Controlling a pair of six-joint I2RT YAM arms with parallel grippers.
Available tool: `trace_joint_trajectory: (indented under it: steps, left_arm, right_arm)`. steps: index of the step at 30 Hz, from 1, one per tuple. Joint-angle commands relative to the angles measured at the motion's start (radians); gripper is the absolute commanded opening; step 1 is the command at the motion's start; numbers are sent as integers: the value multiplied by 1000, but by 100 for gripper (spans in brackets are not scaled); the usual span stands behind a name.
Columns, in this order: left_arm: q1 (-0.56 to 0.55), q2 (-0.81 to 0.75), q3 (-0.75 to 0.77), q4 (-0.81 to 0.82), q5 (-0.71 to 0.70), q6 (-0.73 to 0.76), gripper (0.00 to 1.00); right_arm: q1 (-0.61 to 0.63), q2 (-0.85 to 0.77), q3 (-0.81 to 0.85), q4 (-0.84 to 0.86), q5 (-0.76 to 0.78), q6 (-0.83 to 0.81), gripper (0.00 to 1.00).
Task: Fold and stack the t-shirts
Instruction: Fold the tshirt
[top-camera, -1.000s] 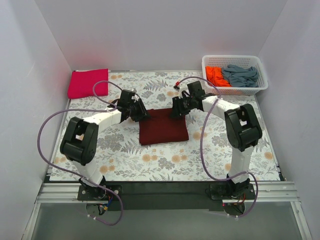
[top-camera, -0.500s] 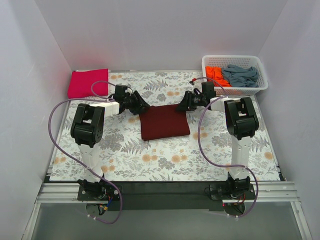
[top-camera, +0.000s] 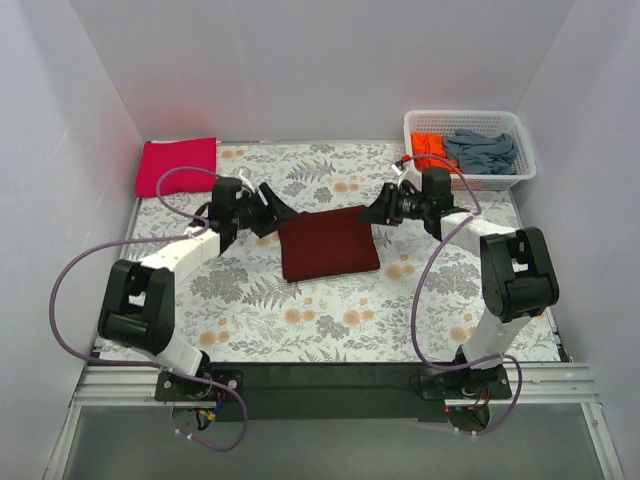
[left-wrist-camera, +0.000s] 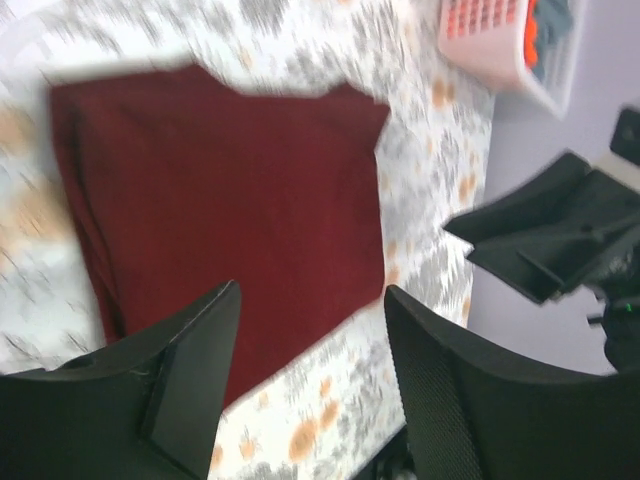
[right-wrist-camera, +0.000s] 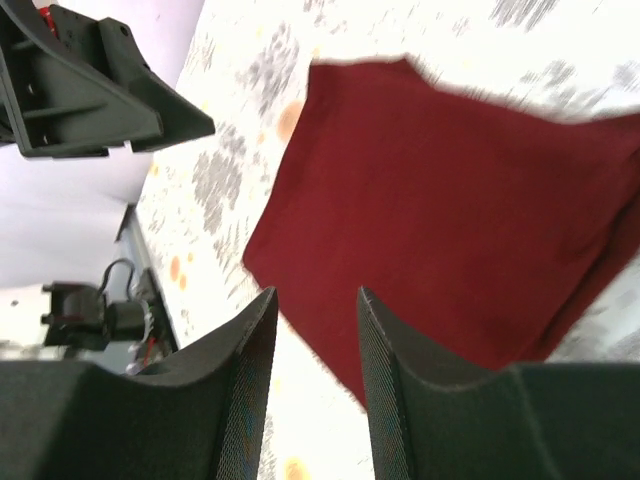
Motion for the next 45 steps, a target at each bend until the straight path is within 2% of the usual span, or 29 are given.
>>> trace_joint_trajectory:
  steps: [1,4,5,8,11,14,19,22,28,32,35,39,42,43,45]
  left_arm:
    - [-76,-60,-172,52,-9,-44,53]
    - [-118,-39,-288,120,-12,-82,47]
    - [-121,-27,-321,143,-6,-96,38]
    - [-99,25,-421,198,-24,-146,24]
    - [-87,27,-489,228,-30,-179,23]
    - [-84,-33,-503,182,-65,-168,23]
    - [-86,-175,-469,52,-114,-133,31]
    - [-90,-228,-434,-18,-134,-114,35]
    - [-90,-333,-376,-151,-211,-78,40]
    - [-66,-389,-336,-259,-260,-50,42]
    - [-30,-458,-313,-324,-301,-15,43]
    - [6,-568,-259,-455,-409,57,45]
    - [17,-625,-221,-510,-511,106,49]
    - [19,-634,-213,-518,-527,116,59]
    - [22,-651,-207,-524,-573,136,70]
  right_arm:
    - [23,-30,-117,73,-38,37,44]
    - [22,-5,-215,117,-26,23,44]
    - [22,25,-248,130,-20,14,44]
    - [-4,117,-280,147,-18,-6,41]
    - [-35,138,-337,185,-15,-23,39]
    - [-37,71,-374,187,-20,-23,39]
    - [5,-77,-348,187,-20,37,41]
    - [109,-108,-287,203,5,83,42]
    - [238,22,-203,294,37,161,42]
    - [244,197,-223,413,34,227,42]
    - [243,271,-223,429,40,194,42]
    - [246,233,-225,417,28,177,42]
    - [261,133,-170,233,80,42,45]
    - [288,87,-116,94,138,-10,45]
    - [330,46,-56,-44,225,-167,50]
